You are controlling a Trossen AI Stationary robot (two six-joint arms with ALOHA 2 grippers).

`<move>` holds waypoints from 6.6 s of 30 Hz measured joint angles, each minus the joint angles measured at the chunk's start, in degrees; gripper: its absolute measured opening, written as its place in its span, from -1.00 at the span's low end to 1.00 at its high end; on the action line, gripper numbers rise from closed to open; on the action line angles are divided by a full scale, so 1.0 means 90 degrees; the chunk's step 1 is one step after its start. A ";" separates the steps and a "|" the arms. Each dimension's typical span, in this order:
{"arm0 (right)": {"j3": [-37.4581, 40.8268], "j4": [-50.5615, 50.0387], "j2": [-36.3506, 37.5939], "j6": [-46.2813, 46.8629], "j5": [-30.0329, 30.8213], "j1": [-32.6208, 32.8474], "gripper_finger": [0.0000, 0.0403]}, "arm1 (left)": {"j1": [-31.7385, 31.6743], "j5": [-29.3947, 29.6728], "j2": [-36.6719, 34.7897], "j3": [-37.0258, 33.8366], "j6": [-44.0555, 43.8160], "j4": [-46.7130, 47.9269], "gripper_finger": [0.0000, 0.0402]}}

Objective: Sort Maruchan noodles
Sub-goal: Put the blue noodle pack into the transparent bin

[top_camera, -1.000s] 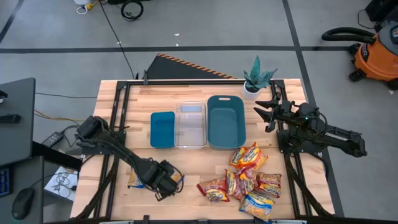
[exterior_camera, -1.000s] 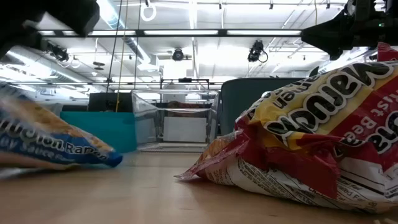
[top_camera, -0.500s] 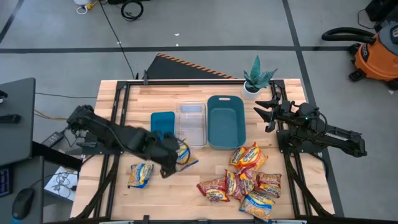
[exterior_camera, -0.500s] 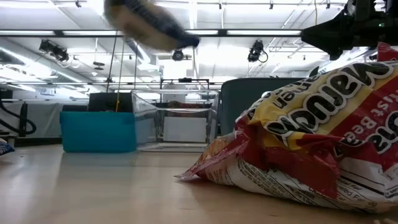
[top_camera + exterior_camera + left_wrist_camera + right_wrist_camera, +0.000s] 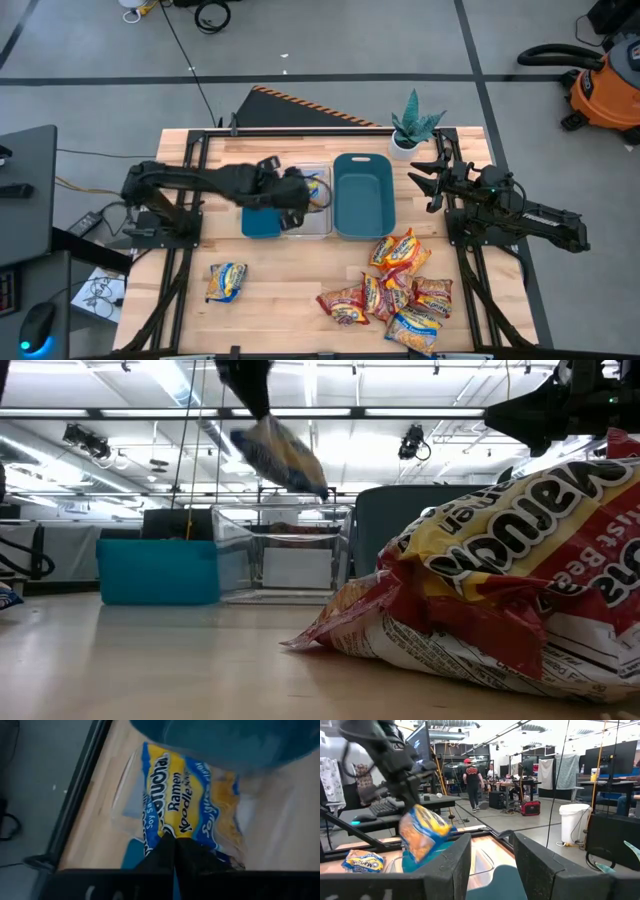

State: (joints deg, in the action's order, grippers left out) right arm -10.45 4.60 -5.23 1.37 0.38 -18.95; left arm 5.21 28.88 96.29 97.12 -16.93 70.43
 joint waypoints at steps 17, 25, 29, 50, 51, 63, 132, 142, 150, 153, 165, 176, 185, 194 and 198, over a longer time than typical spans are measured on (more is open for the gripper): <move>-0.0001 -0.0002 0.0000 0.0000 0.0000 0.0001 -0.24 | -0.0553 -0.2006 0.1489 -0.0004 0.1358 -0.0310 -0.97; 0.0000 -0.0002 0.0000 -0.0001 0.0000 0.0001 -0.24 | -0.0369 -0.1812 0.1807 -0.0004 0.1363 -0.0267 -0.66; -0.0001 0.0000 0.0000 0.0000 0.0000 -0.0001 -0.24 | -0.0298 -0.1679 0.1740 0.0220 0.1218 0.0486 -0.44; -0.0001 -0.0005 0.0000 -0.0002 0.0000 0.0001 -0.24 | 0.3696 -0.3101 0.0200 -0.0835 -0.5160 0.2087 -0.38; -0.0001 0.0000 0.0000 0.0000 -0.0002 0.0001 -0.24 | 0.3868 -0.3398 0.0202 -0.1002 -0.5508 0.2024 -0.39; -0.0001 0.0000 0.0000 -0.0001 0.0000 0.0001 -0.24 | 0.4897 -0.4461 0.0194 -0.2115 -0.8581 0.1019 -0.40; -0.0001 0.0000 0.0000 0.0000 0.0000 0.0001 -0.24 | 0.3933 -0.1950 -0.0913 -0.2552 -0.6476 0.0463 -0.99; -0.0001 -0.0001 0.0000 -0.0001 0.0000 0.0001 -0.24 | 0.2355 0.0293 -0.0913 -0.1594 -0.3443 0.0409 -0.99; -0.0001 0.0000 0.0000 -0.0001 0.0000 0.0002 -0.24 | 0.1013 0.0396 -0.0913 -0.0884 -0.1124 -0.0403 -0.98; 0.0000 -0.0001 0.0000 0.0000 0.0000 0.0003 -0.24 | 0.0556 0.0462 -0.0908 -0.0880 -0.0486 -0.0986 -0.98; 0.0001 0.0002 0.0000 0.0000 0.0000 0.0003 -0.24 | -0.1240 -0.0465 -0.0850 -0.2266 0.0487 -0.3068 -0.99; 0.0001 -0.0001 0.0000 0.0000 0.0000 0.0003 -0.24 | -0.2669 -0.2022 -0.0852 -0.3694 -0.0100 -0.5462 -0.99; -0.0001 0.0000 0.0000 0.0000 0.0000 0.0003 -0.24 | -0.2505 -0.2431 -0.0855 -0.4436 -0.0502 -0.5420 -0.96; -0.0001 0.0000 0.0000 -0.0001 0.0000 0.0003 -0.24 | -0.2262 -0.2365 -0.0855 -0.4483 -0.0755 -0.6428 -0.95; 0.0001 -0.0002 0.0000 0.0000 0.0000 0.0003 -0.24 | -0.2146 -0.2255 -0.0855 -0.4483 -0.0753 -0.6737 -0.95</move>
State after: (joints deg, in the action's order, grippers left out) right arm -10.44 4.58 -5.23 1.37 0.38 -18.92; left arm -14.10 8.59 88.60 56.77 -23.70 9.80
